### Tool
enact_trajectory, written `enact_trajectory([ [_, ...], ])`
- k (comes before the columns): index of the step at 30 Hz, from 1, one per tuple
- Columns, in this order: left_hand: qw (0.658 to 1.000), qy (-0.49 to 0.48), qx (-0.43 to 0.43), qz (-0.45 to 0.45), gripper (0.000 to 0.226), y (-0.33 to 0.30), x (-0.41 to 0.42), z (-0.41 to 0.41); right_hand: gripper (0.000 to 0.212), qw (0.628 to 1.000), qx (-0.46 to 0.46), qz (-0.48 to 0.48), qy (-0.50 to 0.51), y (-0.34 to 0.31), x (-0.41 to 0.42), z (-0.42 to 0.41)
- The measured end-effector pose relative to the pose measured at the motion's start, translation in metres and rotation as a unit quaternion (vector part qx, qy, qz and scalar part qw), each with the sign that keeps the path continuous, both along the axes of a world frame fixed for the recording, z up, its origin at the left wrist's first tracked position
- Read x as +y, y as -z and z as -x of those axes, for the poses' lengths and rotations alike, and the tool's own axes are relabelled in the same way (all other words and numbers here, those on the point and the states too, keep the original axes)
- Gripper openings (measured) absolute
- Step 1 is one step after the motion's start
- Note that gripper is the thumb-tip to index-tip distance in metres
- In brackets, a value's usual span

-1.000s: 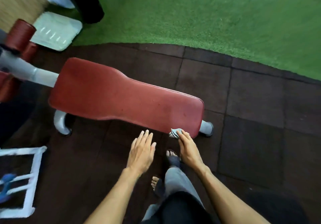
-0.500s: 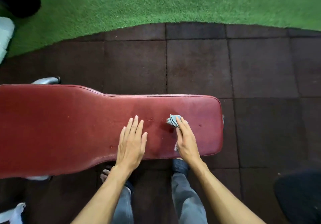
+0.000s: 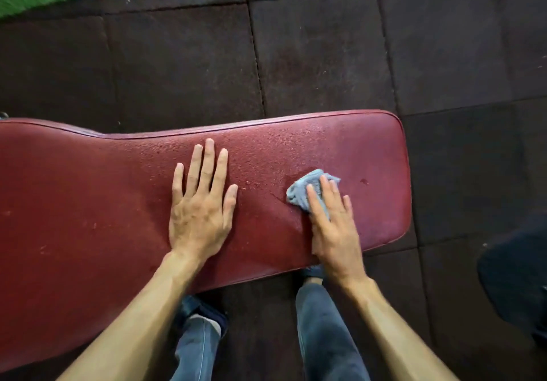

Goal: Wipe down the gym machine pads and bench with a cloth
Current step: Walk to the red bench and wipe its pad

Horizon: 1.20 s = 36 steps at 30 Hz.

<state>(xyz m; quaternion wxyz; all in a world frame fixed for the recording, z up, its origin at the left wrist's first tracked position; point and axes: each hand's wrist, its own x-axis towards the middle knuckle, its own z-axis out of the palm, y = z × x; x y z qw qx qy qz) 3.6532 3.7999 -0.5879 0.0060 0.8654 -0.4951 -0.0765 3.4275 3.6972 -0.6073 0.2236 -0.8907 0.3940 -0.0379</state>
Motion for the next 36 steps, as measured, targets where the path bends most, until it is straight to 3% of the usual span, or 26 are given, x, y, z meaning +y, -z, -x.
enact_trajectory([
  [4,1.0,-0.006,-0.011,0.013,0.061,0.002,0.001,0.0,0.055,0.987,0.01,-0.026,0.155,0.003,-0.071,-0.005],
  [6,1.0,-0.006,-0.009,0.016,0.062,0.003,0.001,0.001,0.058,0.984,-0.012,-0.018,0.175,0.001,-0.079,-0.036],
  [9,1.0,-0.007,-0.012,0.016,0.061,0.002,-0.002,0.003,0.057,0.994,-0.021,-0.012,0.102,-0.006,-0.039,-0.055],
  [11,1.0,-0.01,-0.013,0.019,0.061,0.001,-0.002,0.003,0.053,1.0,-0.005,-0.013,0.013,-0.007,-0.008,-0.025],
  [13,1.0,-0.011,-0.017,0.021,0.061,0.0,-0.002,0.004,0.051,1.0,0.013,-0.008,-0.009,-0.005,0.0,0.024],
  [16,0.999,-0.012,-0.021,0.025,0.061,0.001,-0.002,0.005,0.057,0.993,0.029,-0.036,0.11,0.0,-0.039,0.058],
  [19,0.999,-0.01,-0.021,0.028,0.061,0.004,-0.003,0.005,0.066,0.98,-0.002,-0.022,0.198,0.004,-0.091,-0.005],
  [21,0.999,-0.009,-0.026,0.028,0.061,0.005,-0.003,0.004,0.062,0.985,-0.027,0.004,0.169,0.002,-0.084,-0.062],
  [23,0.999,-0.008,-0.027,0.031,0.06,0.004,-0.003,0.004,0.058,0.997,-0.03,0.013,0.066,-0.007,-0.039,-0.082],
  [27,0.999,-0.011,-0.019,0.037,0.06,0.003,-0.002,0.003,0.053,0.996,0.01,0.015,-0.084,-0.008,0.009,0.007],
  [30,0.999,-0.01,-0.023,0.04,0.06,0.006,-0.002,0.004,0.053,0.999,0.031,0.011,-0.006,0.004,-0.038,0.046],
  [34,0.999,-0.008,-0.022,0.038,0.059,0.007,-0.002,0.004,0.056,0.984,0.019,0.021,0.178,0.005,-0.06,-0.043],
  [36,0.999,-0.009,-0.026,0.039,0.059,0.007,-0.002,0.003,0.055,0.992,-0.008,0.035,0.119,-0.001,-0.029,-0.081],
])
